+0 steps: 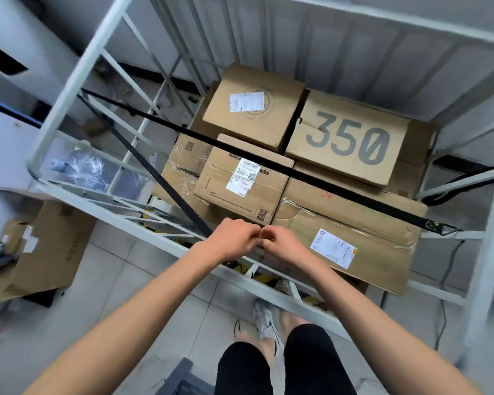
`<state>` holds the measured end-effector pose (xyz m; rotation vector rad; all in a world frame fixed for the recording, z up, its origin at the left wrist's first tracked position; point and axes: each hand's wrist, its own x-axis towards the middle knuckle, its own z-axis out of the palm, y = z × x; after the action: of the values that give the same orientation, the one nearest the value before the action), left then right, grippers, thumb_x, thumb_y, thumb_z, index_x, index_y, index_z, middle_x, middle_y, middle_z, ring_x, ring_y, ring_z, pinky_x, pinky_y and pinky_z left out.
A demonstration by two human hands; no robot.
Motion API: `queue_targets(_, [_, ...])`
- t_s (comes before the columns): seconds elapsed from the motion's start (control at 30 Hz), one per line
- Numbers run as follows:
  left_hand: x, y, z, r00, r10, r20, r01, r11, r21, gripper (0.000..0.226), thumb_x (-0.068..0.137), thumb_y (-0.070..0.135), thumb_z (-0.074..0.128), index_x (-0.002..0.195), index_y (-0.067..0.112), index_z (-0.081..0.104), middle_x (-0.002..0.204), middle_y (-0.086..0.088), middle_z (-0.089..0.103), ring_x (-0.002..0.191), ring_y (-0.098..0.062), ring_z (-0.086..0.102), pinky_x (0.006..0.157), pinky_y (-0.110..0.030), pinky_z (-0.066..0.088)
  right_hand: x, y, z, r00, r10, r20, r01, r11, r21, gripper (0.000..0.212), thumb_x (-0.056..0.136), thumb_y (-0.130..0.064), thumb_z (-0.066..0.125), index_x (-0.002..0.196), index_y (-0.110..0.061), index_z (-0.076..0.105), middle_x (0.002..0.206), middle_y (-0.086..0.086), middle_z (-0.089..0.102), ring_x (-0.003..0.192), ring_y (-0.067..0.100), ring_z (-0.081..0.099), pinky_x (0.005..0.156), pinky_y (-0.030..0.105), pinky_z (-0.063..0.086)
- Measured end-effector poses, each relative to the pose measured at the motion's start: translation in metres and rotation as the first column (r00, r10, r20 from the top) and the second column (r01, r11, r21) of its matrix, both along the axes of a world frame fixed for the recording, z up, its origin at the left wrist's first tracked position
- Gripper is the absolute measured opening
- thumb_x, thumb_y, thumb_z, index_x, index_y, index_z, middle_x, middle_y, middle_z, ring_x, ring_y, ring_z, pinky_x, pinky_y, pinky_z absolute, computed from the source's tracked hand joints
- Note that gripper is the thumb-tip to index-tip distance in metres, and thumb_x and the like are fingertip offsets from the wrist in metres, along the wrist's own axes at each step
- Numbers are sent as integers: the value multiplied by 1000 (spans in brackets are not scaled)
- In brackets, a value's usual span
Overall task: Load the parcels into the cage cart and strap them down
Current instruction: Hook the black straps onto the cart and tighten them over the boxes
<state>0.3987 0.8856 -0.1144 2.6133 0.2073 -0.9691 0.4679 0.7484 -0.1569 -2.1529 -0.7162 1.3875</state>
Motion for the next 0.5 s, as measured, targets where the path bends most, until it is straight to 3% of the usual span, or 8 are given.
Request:
queue_targets(0.1, [1,-16,30,996,37,76,-35,999,-23,26,100,36,49,117,22,64,113,-5,72,107,-29,63,82,-36,44,-1,-22,41,991,-126,48,125,992,14,30,91,-11,57,118,-16,68,120,6,71,112,25,64,93,33,49])
queue_targets(0.23, [3,-36,57,963,150,224,-127,985,-114,34,101,39,51,131,26,61,126,1,69,115,-23,62,92,-35,48,-10,-64,89,927,-311,208,311,950,33,62,91,-18,56,151,-24,40,151,4,47,136,25,47,108,34,39])
queue_targets(0.5, [-1,-108,119,933,209,293,-126,952,-280,38,102,37,49,138,26,57,134,4,63,123,-19,58,101,-35,47,-37,-151,164,772,-565,291,559,822,110,74,90,-18,58,157,-23,25,161,2,32,145,23,35,115,37,31])
